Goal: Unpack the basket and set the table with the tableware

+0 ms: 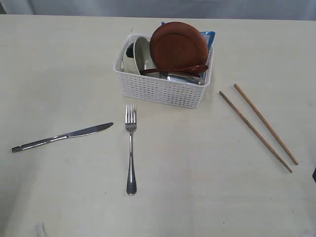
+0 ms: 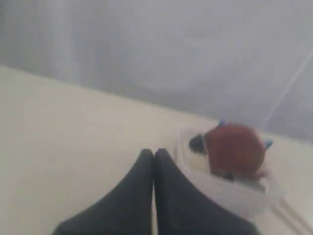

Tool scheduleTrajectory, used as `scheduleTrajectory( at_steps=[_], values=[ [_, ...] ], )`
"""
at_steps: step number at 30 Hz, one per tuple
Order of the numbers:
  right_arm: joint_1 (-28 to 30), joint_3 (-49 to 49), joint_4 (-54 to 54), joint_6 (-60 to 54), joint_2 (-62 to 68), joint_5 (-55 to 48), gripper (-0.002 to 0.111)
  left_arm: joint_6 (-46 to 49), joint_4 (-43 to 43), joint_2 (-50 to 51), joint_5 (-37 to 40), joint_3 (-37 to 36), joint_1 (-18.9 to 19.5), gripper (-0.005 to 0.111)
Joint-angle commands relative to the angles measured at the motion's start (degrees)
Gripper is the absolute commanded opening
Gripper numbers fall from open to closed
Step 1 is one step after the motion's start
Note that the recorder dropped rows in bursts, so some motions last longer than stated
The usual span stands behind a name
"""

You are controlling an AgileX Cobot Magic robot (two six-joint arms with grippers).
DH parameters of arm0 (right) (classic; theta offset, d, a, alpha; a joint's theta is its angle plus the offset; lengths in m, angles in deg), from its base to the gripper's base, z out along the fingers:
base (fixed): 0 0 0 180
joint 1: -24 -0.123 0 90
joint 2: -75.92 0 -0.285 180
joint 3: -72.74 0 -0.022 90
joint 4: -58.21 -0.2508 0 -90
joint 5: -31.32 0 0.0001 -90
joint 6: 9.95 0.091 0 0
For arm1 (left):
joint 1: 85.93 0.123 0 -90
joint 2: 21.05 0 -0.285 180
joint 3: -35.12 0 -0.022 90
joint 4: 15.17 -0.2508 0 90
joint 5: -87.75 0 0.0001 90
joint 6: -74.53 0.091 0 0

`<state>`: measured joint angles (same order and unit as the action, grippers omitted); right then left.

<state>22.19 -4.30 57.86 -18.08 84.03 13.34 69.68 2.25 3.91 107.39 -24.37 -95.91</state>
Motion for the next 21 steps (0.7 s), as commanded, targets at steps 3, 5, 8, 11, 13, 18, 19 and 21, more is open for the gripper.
scheduleTrajectory(
  at_steps=[3, 5, 8, 11, 13, 18, 19, 21],
  values=[
    [0.4, -0.2, 0.3, 0.0, -0.3, 0.0, -0.001, 15.4, -0.6, 27.2, 20.5, 15.9, 0.1, 0.02],
    [0.4, -0.2, 0.3, 0.0, -0.3, 0.0, -0.001, 18.5, 0.5, 35.8, 23.8, 18.4, 0.1, 0.046],
    [0.4, -0.2, 0.3, 0.0, -0.3, 0.0, -0.001, 33.2, 10.6, 47.6, 26.9, 18.4, -0.7, 0.058],
    [0.4, -0.2, 0.3, 0.0, -0.3, 0.0, -0.001, 48.1, 14.5, 55.2, 21.8, 18.4, -6.3, 0.058],
    [0.4, -0.2, 0.3, 0.0, -0.3, 0.0, -0.001, 50.7, 11.2, 58.4, 16.5, 18.4, -10.0, 0.058],
    [0.4, -0.2, 0.3, 0.0, -0.3, 0.0, -0.001, 50.6, -0.3, 64.3, 8.7, 18.4, -15.6, 0.058],
    [0.4, -0.2, 0.3, 0.0, -0.3, 0.0, -0.001, 50.5, -2.3, 65.6, 8.6, 18.4, -16.1, 0.058],
    [0.4, -0.2, 0.3, 0.0, -0.3, 0.0, -0.001, 47.6, -7.6, 68.4, 9.3, 18.7, -16.1, 0.058]
  ],
)
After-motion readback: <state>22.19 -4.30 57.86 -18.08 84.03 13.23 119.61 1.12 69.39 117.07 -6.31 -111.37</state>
